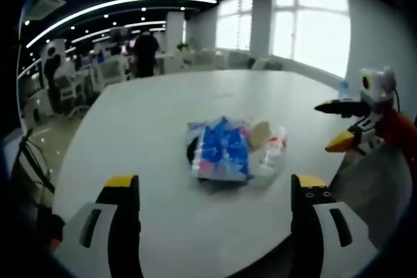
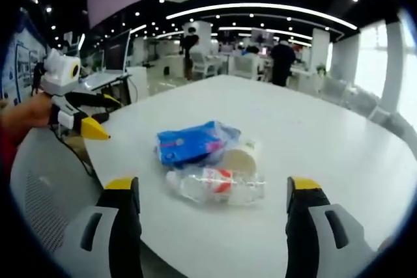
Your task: Arrange the tabletop items into an orderly group along one side of the table until the central work area is clear of visible clutter.
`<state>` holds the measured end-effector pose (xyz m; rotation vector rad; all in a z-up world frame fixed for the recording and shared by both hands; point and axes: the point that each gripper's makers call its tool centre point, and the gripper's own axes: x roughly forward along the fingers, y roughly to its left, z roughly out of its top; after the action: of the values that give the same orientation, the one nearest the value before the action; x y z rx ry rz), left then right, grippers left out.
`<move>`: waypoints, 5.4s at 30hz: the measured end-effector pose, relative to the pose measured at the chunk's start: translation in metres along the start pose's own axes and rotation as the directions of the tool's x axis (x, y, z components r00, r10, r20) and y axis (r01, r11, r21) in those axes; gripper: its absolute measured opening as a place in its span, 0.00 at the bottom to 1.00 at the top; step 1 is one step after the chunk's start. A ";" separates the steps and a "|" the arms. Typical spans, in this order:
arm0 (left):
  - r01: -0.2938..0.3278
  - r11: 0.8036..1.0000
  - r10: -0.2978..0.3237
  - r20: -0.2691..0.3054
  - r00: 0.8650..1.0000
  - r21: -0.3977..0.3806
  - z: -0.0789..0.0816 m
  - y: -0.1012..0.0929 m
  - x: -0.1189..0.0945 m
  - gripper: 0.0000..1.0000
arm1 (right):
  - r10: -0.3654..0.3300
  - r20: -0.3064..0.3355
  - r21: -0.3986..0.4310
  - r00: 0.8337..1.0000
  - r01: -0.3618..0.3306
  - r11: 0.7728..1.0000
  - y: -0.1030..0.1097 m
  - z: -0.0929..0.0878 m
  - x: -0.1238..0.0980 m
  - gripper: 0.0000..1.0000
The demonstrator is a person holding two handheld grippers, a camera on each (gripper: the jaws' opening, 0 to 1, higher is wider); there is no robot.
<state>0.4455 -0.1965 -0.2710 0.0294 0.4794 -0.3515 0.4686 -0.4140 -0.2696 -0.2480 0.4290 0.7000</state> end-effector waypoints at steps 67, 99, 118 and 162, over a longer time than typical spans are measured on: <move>-0.008 1.000 0.008 -0.028 1.000 0.011 -0.006 0.002 0.000 0.90 | 0.056 -0.031 -0.034 0.998 -0.057 0.998 0.007 -0.001 0.002 0.82; -0.009 1.000 0.009 -0.050 0.999 0.011 -0.010 0.003 0.002 0.90 | 0.111 -0.065 -0.166 0.992 -0.120 0.979 -0.027 0.035 0.063 0.78; -0.006 1.000 0.006 -0.053 0.999 0.008 -0.011 0.002 0.002 0.89 | 0.204 -0.088 -0.138 0.975 -0.215 0.967 -0.017 0.057 0.122 0.67; 0.024 1.000 -0.024 -0.085 0.996 -0.003 -0.017 -0.002 0.005 0.84 | 0.315 -0.194 -0.124 0.929 -0.342 0.931 0.002 0.027 0.193 0.30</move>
<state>0.4409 -0.1983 -0.2883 0.0368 0.5647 -0.3748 0.6070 -0.2938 -0.3349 -0.3916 0.5890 1.0504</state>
